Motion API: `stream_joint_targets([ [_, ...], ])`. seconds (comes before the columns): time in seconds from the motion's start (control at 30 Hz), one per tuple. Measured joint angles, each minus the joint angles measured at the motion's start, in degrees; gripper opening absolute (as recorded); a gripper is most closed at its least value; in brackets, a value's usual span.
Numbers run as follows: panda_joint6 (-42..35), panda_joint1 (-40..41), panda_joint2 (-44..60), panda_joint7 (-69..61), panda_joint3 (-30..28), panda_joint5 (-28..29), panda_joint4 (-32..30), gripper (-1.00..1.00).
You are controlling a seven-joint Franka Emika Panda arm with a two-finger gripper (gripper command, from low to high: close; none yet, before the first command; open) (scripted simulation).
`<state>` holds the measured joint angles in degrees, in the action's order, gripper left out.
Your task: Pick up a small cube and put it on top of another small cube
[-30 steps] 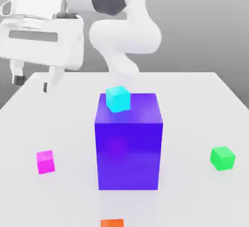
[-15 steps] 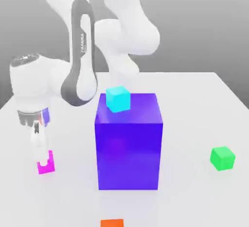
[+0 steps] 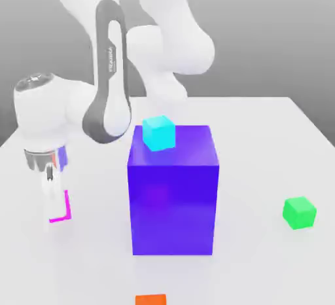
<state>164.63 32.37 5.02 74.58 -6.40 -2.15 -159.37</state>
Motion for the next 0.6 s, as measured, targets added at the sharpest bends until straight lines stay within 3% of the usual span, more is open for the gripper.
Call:
stream_joint_targets([
  [0.27, -1.91, -6.71, 6.17, -9.28, 9.96, 2.76, 13.22, -1.00],
  [0.6, -6.45, -21.07, 1.27, -12.60, 26.70, 3.62, 11.79, -1.00],
])
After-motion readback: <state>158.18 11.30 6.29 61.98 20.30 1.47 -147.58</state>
